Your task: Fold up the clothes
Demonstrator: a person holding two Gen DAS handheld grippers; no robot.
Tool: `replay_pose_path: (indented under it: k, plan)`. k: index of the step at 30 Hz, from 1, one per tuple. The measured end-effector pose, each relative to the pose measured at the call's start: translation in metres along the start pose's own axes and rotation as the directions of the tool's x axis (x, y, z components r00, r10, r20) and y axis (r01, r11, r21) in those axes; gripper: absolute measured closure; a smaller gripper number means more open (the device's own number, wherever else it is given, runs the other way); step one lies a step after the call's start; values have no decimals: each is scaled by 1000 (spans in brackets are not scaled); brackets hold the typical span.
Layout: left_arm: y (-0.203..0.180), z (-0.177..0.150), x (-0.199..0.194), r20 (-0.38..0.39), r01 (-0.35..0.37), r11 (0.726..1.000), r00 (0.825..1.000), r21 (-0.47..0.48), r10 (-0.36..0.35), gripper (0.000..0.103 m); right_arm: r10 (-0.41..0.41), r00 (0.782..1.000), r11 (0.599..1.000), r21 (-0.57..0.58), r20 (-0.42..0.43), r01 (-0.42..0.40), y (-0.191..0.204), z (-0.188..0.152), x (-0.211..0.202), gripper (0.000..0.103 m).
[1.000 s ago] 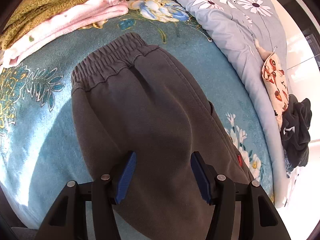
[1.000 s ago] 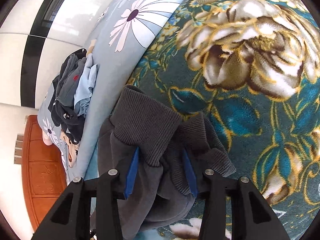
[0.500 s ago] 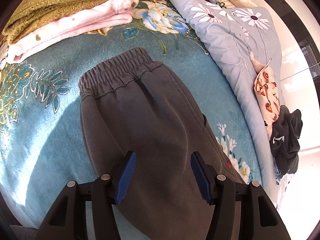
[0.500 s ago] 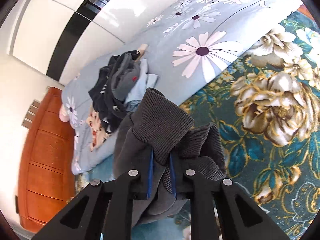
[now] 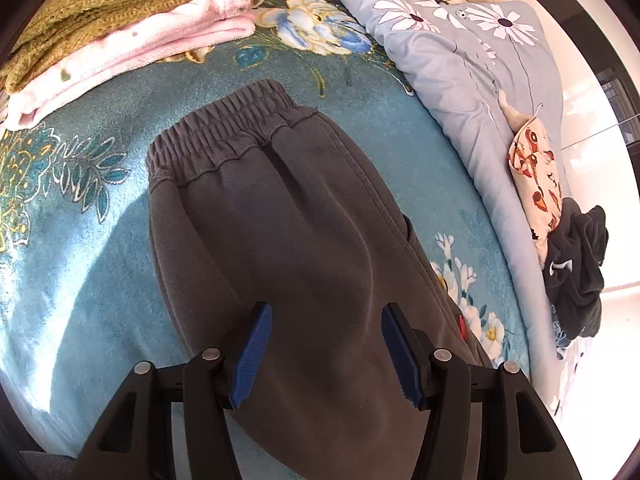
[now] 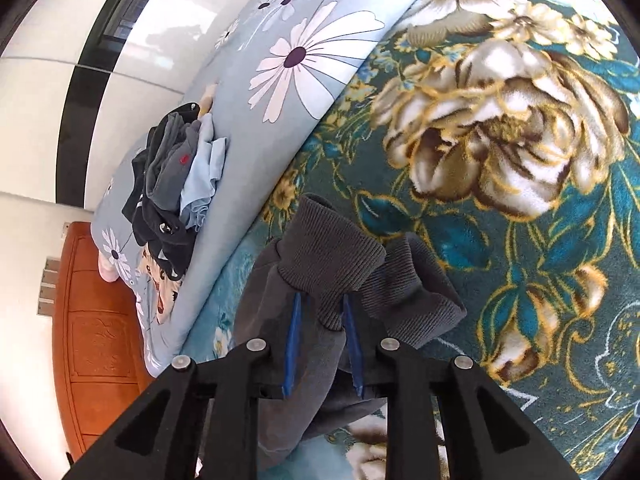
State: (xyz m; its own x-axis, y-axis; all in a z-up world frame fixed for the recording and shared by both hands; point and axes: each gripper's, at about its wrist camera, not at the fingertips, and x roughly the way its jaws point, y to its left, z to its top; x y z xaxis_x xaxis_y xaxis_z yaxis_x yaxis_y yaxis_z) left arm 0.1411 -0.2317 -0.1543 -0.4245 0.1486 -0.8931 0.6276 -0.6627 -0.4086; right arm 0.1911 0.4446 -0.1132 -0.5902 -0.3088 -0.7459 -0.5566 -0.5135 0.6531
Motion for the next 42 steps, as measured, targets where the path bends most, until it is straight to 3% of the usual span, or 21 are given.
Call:
replay_pose_path:
  k: [5,8,9,10,11,13,15,21,25,27,32,37,39,42]
  plan:
    - [3,1,-1,4,7,1000,1000,-11,-7,42,-49,997,998,36,-65,51,-12,-1,28,77]
    - [4,2,-3,14,18,1000,1000,-14,-18,42,-22,999,997,70,-30,24,-10,-5,32,73]
    - [4,2,-4,17,22,1000,1000,-12,-22,42,-13,1000,997,81,-19,15,-9,-6,34,74]
    - [3,3,-4,20,25,1000,999,-9,-25,42,-6,1000,996,86,-7,7,-7,-8,34,82]
    - [2,3,-5,23,28,1000,999,-5,-28,42,-13,1000,1000,26,2,13,7,-7,30,89]
    - [0,4,-6,29,40,999,999,5,-40,42,-19,1000,996,-91,22,21,35,-6,21,91]
    - [-1,4,-9,43,51,999,998,16,-52,42,90,995,983,-162,46,-82,59,-5,0,92]
    - [0,5,-10,44,54,998,998,21,-54,42,130,979,968,-233,155,-91,65,5,-37,93]
    - [-2,4,-9,34,28,999,999,47,-29,42,-33,999,998,-45,19,34,4,5,19,92]
    - [-1,3,-10,40,26,999,999,45,-27,42,-51,999,998,-22,6,51,-11,1,25,92]
    - [2,3,-7,29,18,999,999,30,-19,42,17,996,996,-86,82,-10,1,5,-3,93]
    - [-4,2,-5,24,6,997,1000,72,-7,42,-72,996,994,-77,47,76,-14,-4,6,93]
    - [-3,3,-7,27,7,998,1000,68,-9,42,-92,996,995,-42,21,93,-27,-9,12,92]
    - [0,3,-5,19,15,999,1000,44,-16,42,-136,991,988,-78,11,137,-27,-14,9,89]
